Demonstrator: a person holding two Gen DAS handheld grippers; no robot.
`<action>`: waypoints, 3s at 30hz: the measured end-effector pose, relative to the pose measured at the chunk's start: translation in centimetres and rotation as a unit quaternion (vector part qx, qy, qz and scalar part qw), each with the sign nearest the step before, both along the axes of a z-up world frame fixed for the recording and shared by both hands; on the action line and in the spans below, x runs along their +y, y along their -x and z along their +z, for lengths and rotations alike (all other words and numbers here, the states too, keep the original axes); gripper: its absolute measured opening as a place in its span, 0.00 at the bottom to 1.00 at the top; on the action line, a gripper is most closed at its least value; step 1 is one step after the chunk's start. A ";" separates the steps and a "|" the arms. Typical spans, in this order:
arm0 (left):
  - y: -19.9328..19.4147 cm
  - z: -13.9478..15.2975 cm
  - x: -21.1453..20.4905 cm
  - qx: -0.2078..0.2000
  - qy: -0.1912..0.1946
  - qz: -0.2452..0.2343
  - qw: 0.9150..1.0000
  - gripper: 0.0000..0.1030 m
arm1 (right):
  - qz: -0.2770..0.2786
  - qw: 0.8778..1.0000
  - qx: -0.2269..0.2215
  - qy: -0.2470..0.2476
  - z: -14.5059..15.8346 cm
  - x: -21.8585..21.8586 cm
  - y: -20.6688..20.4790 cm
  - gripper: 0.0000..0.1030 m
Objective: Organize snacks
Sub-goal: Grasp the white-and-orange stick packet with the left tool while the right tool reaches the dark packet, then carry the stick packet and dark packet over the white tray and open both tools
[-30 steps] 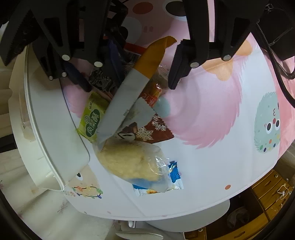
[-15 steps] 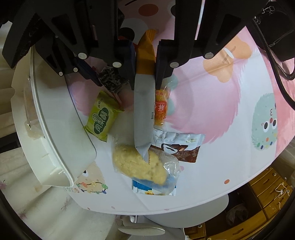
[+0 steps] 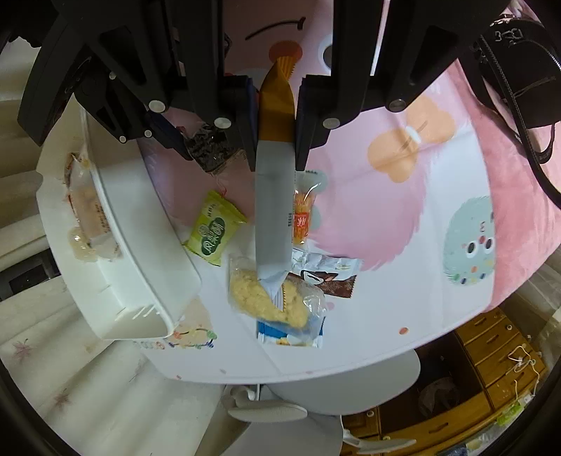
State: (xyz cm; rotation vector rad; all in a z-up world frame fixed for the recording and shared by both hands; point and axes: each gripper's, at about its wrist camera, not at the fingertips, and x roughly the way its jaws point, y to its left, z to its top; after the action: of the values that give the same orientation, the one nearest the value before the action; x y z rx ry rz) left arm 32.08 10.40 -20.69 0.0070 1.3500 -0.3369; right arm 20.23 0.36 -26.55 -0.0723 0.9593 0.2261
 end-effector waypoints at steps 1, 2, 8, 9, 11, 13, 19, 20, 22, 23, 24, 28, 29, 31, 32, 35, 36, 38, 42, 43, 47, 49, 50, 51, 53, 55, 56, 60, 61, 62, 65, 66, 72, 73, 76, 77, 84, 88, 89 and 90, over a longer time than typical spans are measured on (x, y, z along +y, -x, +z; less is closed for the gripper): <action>0.3 0.5 0.1 -0.003 0.001 0.001 1.000 0.15 | 0.000 1.000 -0.001 -0.002 0.3 0.0 0.1 0.41; 0.7 1.1 0.2 -0.008 0.003 0.002 1.000 0.15 | 0.000 1.000 -0.003 -0.003 0.7 0.1 0.4 0.41; 3.7 4.4 0.7 -0.034 0.020 -0.006 0.999 0.15 | 0.002 1.000 -0.021 -0.006 3.8 0.5 2.9 0.41; 4.2 5.0 0.8 -0.039 0.024 -0.006 0.999 0.15 | 0.002 1.000 -0.026 -0.006 4.5 0.6 3.5 0.41; 5.4 6.0 0.8 -0.050 0.032 -0.007 0.998 0.15 | 0.002 0.999 -0.031 -0.008 5.5 0.6 4.0 0.41; 6.4 7.0 0.9 -0.060 0.040 -0.007 0.997 0.15 | -0.003 0.999 -0.042 -0.008 6.9 0.4 5.0 0.41; 10.0 8.8 0.9 -0.084 0.072 -0.009 0.994 0.15 | -0.019 0.997 -0.070 0.003 9.8 -0.1 7.9 0.41; 10.7 9.0 0.8 -0.087 0.080 -0.010 0.993 0.15 | -0.023 0.997 -0.074 0.005 10.3 -0.3 8.6 0.41; 12.1 9.2 0.5 -0.093 0.096 -0.013 0.991 0.15 | -0.030 0.996 -0.078 0.008 10.9 -0.7 9.7 0.41; 12.6 9.3 0.3 -0.093 0.100 -0.014 0.990 0.15 | -0.034 0.996 -0.079 0.011 11.2 -1.0 10.4 0.41; 13.2 9.3 0.0 -0.093 0.106 -0.016 0.990 0.15 | -0.038 0.996 -0.079 0.012 11.4 -1.3 11.0 0.41; 15.4 9.5 -0.9 -0.093 0.127 -0.027 0.987 0.15 | -0.057 0.996 -0.071 0.011 12.2 -2.5 12.7 0.41; 16.0 9.5 -1.2 -0.093 0.131 -0.028 0.987 0.15 | -0.061 0.996 -0.070 0.014 12.3 -2.8 13.1 0.41; 16.8 9.5 -1.7 -0.092 0.137 -0.030 0.986 0.15 | -0.067 0.995 -0.069 0.018 12.5 -3.4 14.0 0.41; 17.3 9.5 -2.0 -0.090 0.139 -0.032 0.986 0.15 | -0.070 0.995 -0.067 0.020 12.6 -3.7 14.2 0.41; 18.6 9.4 -2.7 -0.085 0.143 -0.033 0.986 0.15 | -0.077 0.995 -0.062 0.030 13.0 -4.8 15.1 0.41; 19.0 9.4 -2.9 -0.083 0.147 -0.031 0.985 0.15 | -0.080 0.994 -0.063 0.032 13.2 -5.2 15.3 0.41; 19.7 9.5 -3.3 -0.079 0.151 -0.027 0.985 0.15 | -0.083 0.994 -0.065 0.035 13.7 -5.7 15.8 0.41; 20.6 9.9 -4.4 -0.082 0.157 -0.027 0.984 0.15 | -0.077 0.993 -0.076 0.039 14.8 -7.1 16.6 0.41; 20.8 10.1 -4.9 -0.084 0.158 -0.027 0.984 0.15 | -0.075 0.993 -0.078 0.039 14.9 -7.5 16.7 0.41; 21.0 10.4 -7.0 -0.082 0.150 -0.030 0.985 0.15 | -0.063 0.994 -0.081 0.039 15.5 -9.5 16.9 0.41; 20.9 10.5 -8.0 -0.084 0.149 -0.018 0.985 0.15 | -0.053 0.994 -0.084 0.037 15.9 -10.8 17.0 0.41; 20.9 10.6 -8.6 -0.086 0.151 -0.010 0.985 0.15 | -0.048 0.995 -0.084 0.036 16.1 -11.4 17.0 0.41; 20.8 10.8 -9.2 -0.090 0.151 -0.004 0.985 0.15 | -0.043 0.995 -0.083 0.034 16.2 -12.1 16.9 0.41; 20.5 11.1 -10.6 -0.098 0.150 0.006 0.984 0.15 | -0.032 0.996 -0.083 0.030 16.5 -13.4 16.9 0.41; 20.2 11.3 -11.9 -0.103 0.150 0.016 0.983 0.15 | -0.019 0.996 -0.086 0.031 16.8 -14.9 16.7 0.41; 20.0 11.5 -12.8 -0.107 0.151 0.020 0.983 0.15 | -0.012 0.996 -0.087 0.031 17.0 -15.9 16.4 0.41; 19.4 11.9 -15.5 -0.122 0.148 0.035 0.981 0.15 | 0.005 0.996 -0.088 0.029 17.3 -18.8 15.5 0.41; 19.2 11.9 -16.2 -0.124 0.148 0.039 0.980 0.15 | 0.010 0.996 -0.088 0.028 17.4 -19.5 15.3 0.41; 19.0 11.8 -17.0 -0.127 0.148 0.045 0.980 0.15 | 0.017 0.996 -0.088 0.028 17.4 -20.3 15.0 0.41; 18.5 11.7 -19.0 -0.134 0.146 0.056 0.979 0.15 | 0.035 0.995 -0.092 0.031 17.5 -22.1 14.1 0.41; 18.3 11.7 -19.7 -0.137 0.144 0.061 0.978 0.15 | 0.044 0.994 -0.095 0.033 17.6 -22.9 13.7 0.41; 17.4 11.4 -22.9 -0.151 0.143 0.082 0.975 0.15 | 0.070 0.992 -0.102 0.038 17.5 -25.9 11.9 0.41; 17.3 11.4 -23.2 -0.153 0.143 0.084 0.974 0.15 | 0.073 0.991 -0.102 0.038 17.5 -26.2 11.7 0.41; 17.4 11.8 -24.1 -0.162 0.145 0.095 0.971 0.15 | 0.084 0.991 -0.101 0.038 17.4 -27.1 11.0 0.41; 17.2 11.7 -24.4 -0.164 0.146 0.099 0.970 0.17 | 0.087 0.990 -0.100 0.039 17.3 -27.3 10.9 0.41; 16.0 11.3 -25.5 -0.153 0.099 0.133 0.974 0.63 | 0.095 0.990 -0.090 0.049 16.5 -28.9 10.1 0.60; 15.6 11.0 -25.9 -0.145 0.087 0.134 0.976 0.66 | 0.092 0.992 -0.082 0.036 16.2 -29.8 9.6 0.60; 15.6 10.9 -25.9 -0.143 0.085 0.133 0.977 0.66 | 0.092 0.992 -0.079 0.033 16.1 -30.0 9.6 0.60; 15.5 10.9 -26.0 -0.142 0.083 0.133 0.977 0.66 | 0.092 0.993 -0.074 0.029 15.9 -30.1 9.5 0.60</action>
State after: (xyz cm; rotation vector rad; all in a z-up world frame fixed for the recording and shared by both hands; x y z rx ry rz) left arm 16.53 -15.58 -9.80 -0.2548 1.0206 -0.2125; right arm 10.74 -29.70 -10.62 -0.2277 0.8109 0.3573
